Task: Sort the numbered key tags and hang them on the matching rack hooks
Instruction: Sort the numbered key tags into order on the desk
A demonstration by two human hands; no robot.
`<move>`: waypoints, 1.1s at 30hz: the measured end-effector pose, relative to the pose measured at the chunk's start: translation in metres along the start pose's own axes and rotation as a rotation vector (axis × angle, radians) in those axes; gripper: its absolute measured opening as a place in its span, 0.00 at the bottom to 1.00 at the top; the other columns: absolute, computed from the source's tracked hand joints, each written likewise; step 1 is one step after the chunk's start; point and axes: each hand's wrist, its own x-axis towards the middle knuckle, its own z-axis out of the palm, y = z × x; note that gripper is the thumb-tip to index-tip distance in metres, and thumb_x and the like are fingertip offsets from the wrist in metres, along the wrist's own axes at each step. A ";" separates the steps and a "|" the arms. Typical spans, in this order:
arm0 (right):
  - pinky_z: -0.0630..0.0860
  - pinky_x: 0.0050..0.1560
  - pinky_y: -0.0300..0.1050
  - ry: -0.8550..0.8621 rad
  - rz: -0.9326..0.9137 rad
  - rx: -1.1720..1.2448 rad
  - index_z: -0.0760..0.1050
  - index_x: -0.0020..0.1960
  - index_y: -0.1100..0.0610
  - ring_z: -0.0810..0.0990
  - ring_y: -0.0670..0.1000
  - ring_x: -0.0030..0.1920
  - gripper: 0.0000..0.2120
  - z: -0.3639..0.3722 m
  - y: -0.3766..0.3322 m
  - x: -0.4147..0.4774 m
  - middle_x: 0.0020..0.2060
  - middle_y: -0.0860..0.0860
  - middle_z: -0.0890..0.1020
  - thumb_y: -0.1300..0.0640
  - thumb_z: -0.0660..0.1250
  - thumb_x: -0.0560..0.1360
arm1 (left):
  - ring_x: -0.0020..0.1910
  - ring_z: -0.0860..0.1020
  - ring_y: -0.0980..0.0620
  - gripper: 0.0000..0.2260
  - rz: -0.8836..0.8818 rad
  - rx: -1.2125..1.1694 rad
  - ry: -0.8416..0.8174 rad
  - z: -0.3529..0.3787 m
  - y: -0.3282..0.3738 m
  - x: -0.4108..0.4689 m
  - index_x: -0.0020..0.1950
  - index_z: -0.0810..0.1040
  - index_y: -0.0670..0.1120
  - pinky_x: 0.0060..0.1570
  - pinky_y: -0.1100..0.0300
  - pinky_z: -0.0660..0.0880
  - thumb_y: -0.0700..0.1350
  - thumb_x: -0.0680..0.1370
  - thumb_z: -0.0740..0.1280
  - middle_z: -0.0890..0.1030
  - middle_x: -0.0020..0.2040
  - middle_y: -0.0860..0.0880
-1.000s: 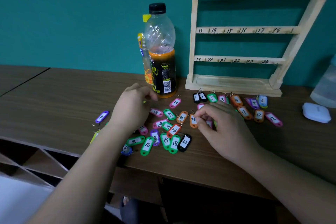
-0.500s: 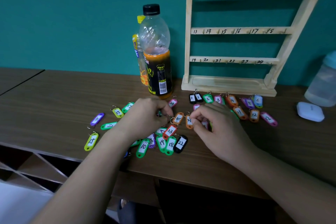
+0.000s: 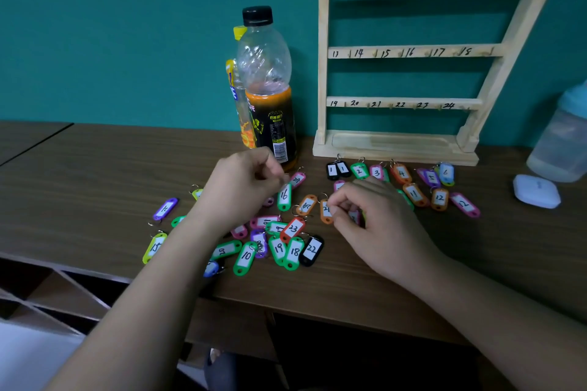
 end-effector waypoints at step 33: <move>0.65 0.63 0.52 -0.291 -0.230 -0.196 0.76 0.74 0.42 0.71 0.47 0.66 0.19 0.010 -0.025 -0.010 0.64 0.39 0.74 0.43 0.57 0.87 | 0.42 0.79 0.60 0.06 0.073 0.120 -0.317 -0.013 -0.006 -0.038 0.49 0.84 0.56 0.40 0.71 0.71 0.46 0.76 0.77 0.83 0.42 0.57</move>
